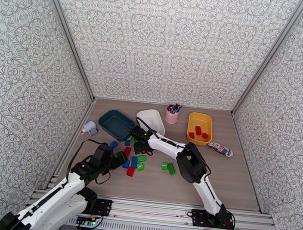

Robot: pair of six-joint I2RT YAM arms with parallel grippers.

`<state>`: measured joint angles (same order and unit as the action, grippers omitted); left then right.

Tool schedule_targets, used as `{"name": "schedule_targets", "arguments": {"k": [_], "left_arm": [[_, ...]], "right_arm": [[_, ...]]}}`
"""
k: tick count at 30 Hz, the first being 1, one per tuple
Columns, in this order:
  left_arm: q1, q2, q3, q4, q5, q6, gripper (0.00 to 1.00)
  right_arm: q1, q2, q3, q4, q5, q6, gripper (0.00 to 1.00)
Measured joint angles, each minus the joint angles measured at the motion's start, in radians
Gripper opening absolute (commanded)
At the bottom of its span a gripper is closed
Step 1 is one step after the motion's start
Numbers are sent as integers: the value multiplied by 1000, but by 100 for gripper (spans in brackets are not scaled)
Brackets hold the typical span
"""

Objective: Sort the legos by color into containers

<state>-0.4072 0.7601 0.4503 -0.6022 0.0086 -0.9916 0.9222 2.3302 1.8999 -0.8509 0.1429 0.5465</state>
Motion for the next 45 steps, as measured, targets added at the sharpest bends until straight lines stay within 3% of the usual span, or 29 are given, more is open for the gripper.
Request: {"name": "schedule_targets", "arguments": {"k": [9, 17, 29, 33, 38, 45], "left_arm": [[3, -18, -2, 0, 6, 0, 99], [10, -14, -2, 12, 16, 4, 99], [45, 156, 187, 103, 56, 98, 99], [2, 246, 244, 174, 66, 110, 99], [-133, 439, 347, 245, 72, 135, 99], [-289, 840, 780, 256, 110, 257, 99]], "right_arm": [[2, 8, 11, -2, 6, 8, 34], [5, -43, -18, 12, -16, 7, 30], [-24, -344, -163, 77, -51, 8, 29], [-107, -449, -301, 97, -49, 8, 30], [-276, -579, -476, 121, -51, 8, 30], [-567, -656, -554, 133, -57, -11, 31]]}}
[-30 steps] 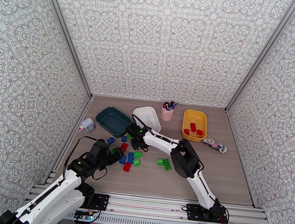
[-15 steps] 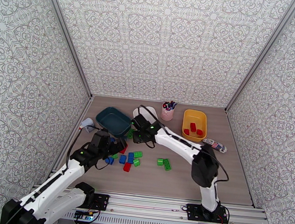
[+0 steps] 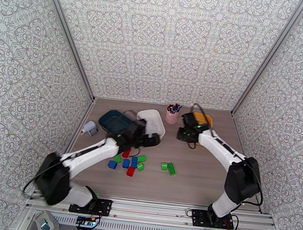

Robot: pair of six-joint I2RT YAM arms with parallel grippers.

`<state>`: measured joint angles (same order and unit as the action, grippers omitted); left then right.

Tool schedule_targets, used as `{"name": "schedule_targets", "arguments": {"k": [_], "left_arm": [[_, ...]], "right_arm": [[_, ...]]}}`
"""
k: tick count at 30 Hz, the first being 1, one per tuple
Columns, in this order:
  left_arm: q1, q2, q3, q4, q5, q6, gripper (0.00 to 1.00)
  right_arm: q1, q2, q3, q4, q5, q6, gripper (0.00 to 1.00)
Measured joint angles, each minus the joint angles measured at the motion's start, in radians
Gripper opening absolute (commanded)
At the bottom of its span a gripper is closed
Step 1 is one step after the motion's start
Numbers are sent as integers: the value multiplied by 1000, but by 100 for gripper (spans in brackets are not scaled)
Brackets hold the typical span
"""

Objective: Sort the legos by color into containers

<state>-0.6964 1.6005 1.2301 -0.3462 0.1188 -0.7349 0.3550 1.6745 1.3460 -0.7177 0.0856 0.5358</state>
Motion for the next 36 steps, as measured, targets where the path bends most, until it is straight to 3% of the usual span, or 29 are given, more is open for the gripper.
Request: {"name": "schedule_targets", "arguments": {"k": [5, 10, 15, 19, 25, 31, 36], "left_arm": [[-64, 263, 387, -29, 52, 92, 99], [-109, 452, 713, -106, 92, 174, 99], [-129, 468, 777, -153, 98, 218, 99], [-124, 394, 638, -143, 86, 223, 99], [-90, 155, 283, -93, 2, 189, 99], [-18, -131, -12, -67, -121, 111, 99], [105, -309, -215, -76, -167, 34, 99]], "right_arm": [[-142, 38, 72, -27, -2, -24, 34], [-222, 164, 264, -64, 0, -51, 52], [-233, 232, 366, -108, 0, -80, 62], [-231, 226, 357, -121, -13, -91, 62], [-173, 104, 211, -104, -43, -91, 64], [40, -21, 69, -53, -72, -58, 67], [282, -23, -7, -10, -77, 8, 67]]}}
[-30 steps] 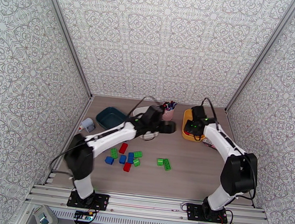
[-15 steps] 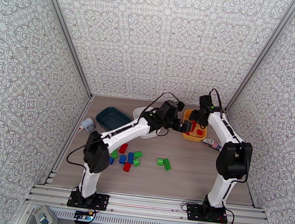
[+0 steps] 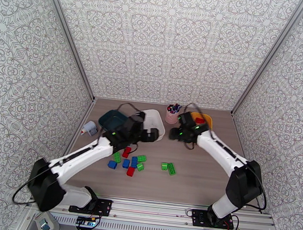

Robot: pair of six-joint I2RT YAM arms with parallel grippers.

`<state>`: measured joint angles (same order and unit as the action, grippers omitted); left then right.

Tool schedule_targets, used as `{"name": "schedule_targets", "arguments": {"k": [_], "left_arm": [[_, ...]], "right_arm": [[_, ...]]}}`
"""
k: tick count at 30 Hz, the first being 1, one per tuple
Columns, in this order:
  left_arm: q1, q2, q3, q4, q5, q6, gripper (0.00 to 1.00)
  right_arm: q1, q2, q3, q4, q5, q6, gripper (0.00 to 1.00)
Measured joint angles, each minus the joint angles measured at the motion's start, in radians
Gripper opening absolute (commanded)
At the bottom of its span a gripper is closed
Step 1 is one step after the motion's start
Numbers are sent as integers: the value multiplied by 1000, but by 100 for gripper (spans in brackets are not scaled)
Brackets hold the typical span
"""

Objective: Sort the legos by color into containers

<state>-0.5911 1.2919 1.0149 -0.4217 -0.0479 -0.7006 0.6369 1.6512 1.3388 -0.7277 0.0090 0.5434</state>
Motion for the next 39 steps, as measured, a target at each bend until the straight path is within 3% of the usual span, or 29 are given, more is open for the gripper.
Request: {"name": "schedule_targets", "arguments": {"k": [9, 18, 28, 39], "left_arm": [[255, -204, -221, -72, 25, -60, 99], [568, -277, -288, -103, 157, -55, 99], [702, -327, -307, -114, 260, -31, 99], [813, -349, -334, -128, 346, -7, 99]], "right_arm": [[322, 88, -3, 54, -31, 113, 70], [519, 300, 76, 77, -90, 176, 72], [550, 415, 199, 48, -80, 193, 71], [584, 605, 461, -110, 62, 177, 56]]}}
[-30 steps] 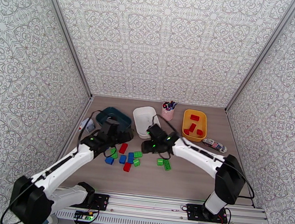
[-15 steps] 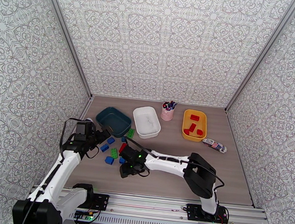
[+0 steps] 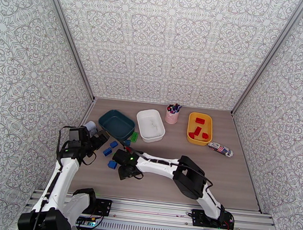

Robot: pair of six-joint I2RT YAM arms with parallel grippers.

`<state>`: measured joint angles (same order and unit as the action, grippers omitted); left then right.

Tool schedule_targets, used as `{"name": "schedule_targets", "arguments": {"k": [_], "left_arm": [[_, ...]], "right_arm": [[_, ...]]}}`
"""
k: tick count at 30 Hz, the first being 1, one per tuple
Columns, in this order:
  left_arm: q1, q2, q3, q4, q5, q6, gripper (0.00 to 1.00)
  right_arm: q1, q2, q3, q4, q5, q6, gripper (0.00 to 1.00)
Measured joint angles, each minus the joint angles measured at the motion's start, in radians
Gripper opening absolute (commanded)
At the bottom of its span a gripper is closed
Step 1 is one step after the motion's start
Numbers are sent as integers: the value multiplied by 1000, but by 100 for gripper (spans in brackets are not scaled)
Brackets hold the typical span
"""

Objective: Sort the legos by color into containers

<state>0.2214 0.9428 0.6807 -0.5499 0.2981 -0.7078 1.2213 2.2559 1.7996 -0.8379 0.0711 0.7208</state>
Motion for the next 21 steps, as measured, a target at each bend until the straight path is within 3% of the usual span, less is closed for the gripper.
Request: {"name": "schedule_targets", "arguments": {"k": [6, 13, 21], "left_arm": [[12, -3, -13, 0, 24, 5, 99], [13, -3, -17, -1, 30, 5, 99], [12, -6, -29, 0, 50, 4, 99]], "right_arm": [[24, 43, 111, -73, 75, -13, 47], [28, 48, 114, -99, 91, -14, 45], [28, 43, 91, -74, 93, -13, 34]]}}
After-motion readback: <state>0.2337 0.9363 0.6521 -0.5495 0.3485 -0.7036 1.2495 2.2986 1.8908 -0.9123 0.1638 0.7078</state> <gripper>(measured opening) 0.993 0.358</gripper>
